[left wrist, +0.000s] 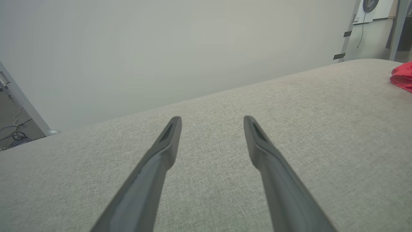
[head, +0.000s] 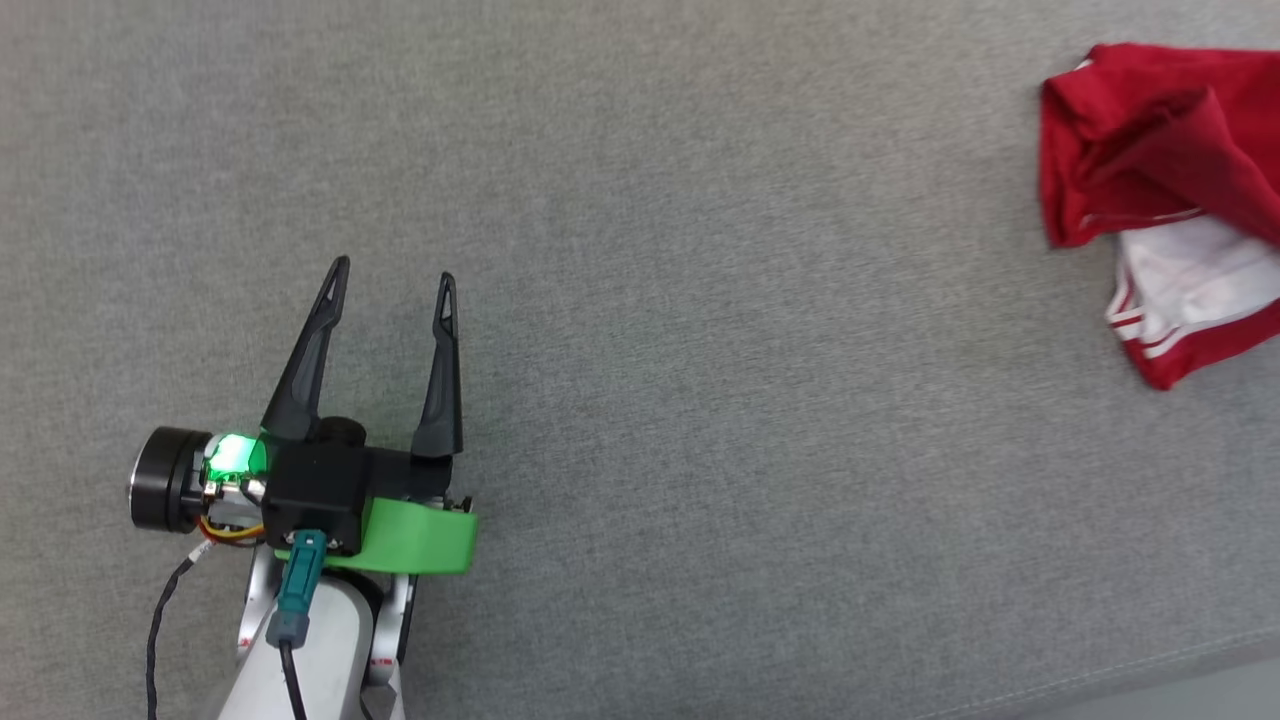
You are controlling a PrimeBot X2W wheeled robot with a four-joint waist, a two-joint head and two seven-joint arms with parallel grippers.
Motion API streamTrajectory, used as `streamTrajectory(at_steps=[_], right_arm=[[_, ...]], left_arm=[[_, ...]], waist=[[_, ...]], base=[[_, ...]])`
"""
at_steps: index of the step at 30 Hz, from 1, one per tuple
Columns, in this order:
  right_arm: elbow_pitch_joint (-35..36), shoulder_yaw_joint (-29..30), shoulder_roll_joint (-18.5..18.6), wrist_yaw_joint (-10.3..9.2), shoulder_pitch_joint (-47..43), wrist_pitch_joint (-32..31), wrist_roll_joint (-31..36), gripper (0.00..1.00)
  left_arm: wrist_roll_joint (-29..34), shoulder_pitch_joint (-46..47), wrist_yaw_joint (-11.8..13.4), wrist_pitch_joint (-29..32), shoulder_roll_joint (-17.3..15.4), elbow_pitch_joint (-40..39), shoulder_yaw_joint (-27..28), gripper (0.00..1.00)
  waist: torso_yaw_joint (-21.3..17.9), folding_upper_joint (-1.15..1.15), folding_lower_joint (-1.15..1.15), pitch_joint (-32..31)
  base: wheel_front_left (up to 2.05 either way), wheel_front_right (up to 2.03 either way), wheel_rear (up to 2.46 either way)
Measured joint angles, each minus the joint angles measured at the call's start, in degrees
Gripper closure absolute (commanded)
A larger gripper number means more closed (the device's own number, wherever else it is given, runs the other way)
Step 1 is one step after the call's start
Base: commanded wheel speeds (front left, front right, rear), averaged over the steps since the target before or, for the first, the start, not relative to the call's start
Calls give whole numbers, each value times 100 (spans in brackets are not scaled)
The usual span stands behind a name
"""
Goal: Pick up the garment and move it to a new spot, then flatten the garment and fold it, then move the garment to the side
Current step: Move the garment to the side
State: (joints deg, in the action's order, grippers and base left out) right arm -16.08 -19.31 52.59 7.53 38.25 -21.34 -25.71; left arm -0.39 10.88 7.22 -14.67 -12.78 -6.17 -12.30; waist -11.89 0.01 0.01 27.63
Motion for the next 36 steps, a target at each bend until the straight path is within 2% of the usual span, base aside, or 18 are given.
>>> streamTrajectory(at_steps=[5, 16, 17, 18, 19, 26, 30, 36], right_arm=[[-700, 274, 98, 0, 303, 101, 136, 100], [-1846, 948, -33, 0, 795, 459, 645, 100], [-1967, 976, -56, 0, 808, 539, 647, 70], [-2064, 990, -102, 0, 827, 603, 647, 8], [-2136, 1017, -148, 0, 837, 668, 647, 0], [-2302, 1262, -296, 0, 901, 1412, 781, 0], [-1961, 1405, -427, 0, 816, 2007, 993, 0], [-1168, 2011, -958, 0, 336, 3030, 1173, 0]], left_arm=[[1, 159, 0, 0, -16, -78, -45, 0], [1, 369, 11, 0, -73, -158, -96, 0], [1, 372, 16, 0, -74, -157, -96, 0], [1, 371, 35, 0, -74, -148, -94, 0], [1, 369, 51, 0, -74, -142, -96, 0], [-13, 268, 118, 0, -54, -52, -115, 0], [-56, 34, 159, 0, -22, 14, -112, 0], [-122, -339, 212, 0, 35, 60, -49, 0]], waist=[[124, 0, 0, 382], [408, 0, 0, 945], [433, 0, 0, 951], [446, 0, 0, 939], [454, 0, 0, 919], [468, 0, 0, 540], [460, 0, 0, 181], [490, 0, -1, -377]], base=[[0, 0, 0], [0, 0, 0], [0, 0, 0], [0, 0, 0], [0, 0, 0], [0, 0, 0], [0, 0, 0], [0, 0, 0]])
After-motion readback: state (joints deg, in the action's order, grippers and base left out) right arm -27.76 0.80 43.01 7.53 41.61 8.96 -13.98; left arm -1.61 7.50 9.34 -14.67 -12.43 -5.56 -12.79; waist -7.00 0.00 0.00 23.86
